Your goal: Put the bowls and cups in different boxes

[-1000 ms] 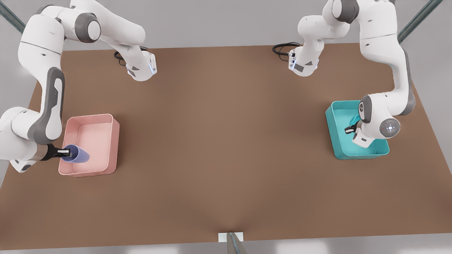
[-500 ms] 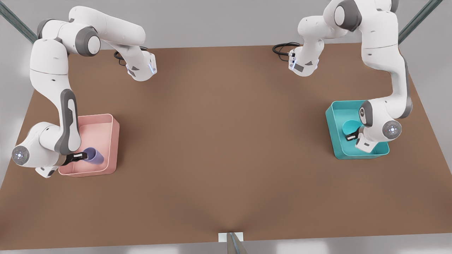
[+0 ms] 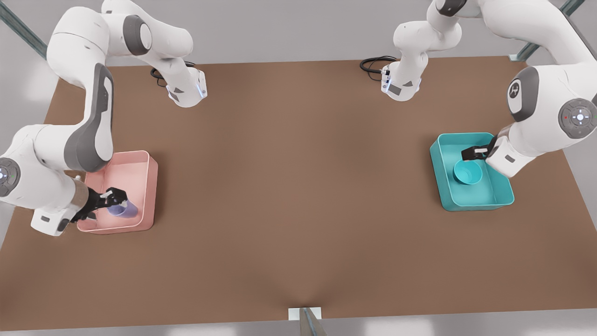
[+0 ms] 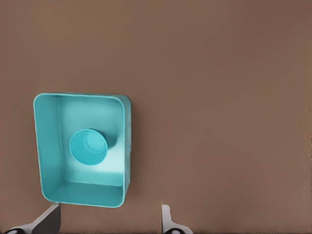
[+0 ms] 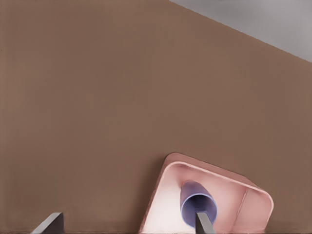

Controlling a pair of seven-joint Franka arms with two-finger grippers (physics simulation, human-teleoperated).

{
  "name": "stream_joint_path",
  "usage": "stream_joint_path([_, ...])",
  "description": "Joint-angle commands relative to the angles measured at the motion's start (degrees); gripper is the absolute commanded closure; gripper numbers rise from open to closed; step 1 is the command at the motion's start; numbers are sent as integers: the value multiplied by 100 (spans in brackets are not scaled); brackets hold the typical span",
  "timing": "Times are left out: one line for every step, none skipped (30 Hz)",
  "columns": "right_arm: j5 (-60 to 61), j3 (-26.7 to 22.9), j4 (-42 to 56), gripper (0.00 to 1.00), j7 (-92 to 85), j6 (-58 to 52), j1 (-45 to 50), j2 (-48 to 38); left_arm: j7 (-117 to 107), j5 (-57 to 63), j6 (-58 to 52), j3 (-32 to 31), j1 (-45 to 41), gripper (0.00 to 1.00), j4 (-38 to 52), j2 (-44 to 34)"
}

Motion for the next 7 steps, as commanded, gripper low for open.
stream_joint_path([-293, 120, -103, 0, 2665, -1759, 29, -461, 371, -70, -389, -6, -18, 0, 3, -5])
stream_joint_path([-293, 181, -622, 0, 2674, -1496, 11, -892, 379, -70, -389, -6, -18, 0, 3, -5])
stream_joint_path([-293, 181, -1000, 0, 2701, -1302, 20, -1156, 379, -61, -389, -6, -27, 0, 3, 4])
stream_joint_path([-293, 181, -1247, 0, 2709, -1179, 11, -1297, 370, -61, -389, -6, -36, 0, 3, 4])
stream_joint_path([-293, 181, -1335, 0, 2718, -1108, 11, -1359, 370, -61, -389, -15, -53, 0, 3, 4])
stream_joint_path([-293, 181, -1335, 0, 2718, -1100, 20, -1359, 371, -61, -389, -15, -53, 0, 3, 4])
stream_joint_path([-301, 181, -1335, 0, 2718, -1108, 29, -1359, 370, -61, -389, -15, -53, 0, 3, 4])
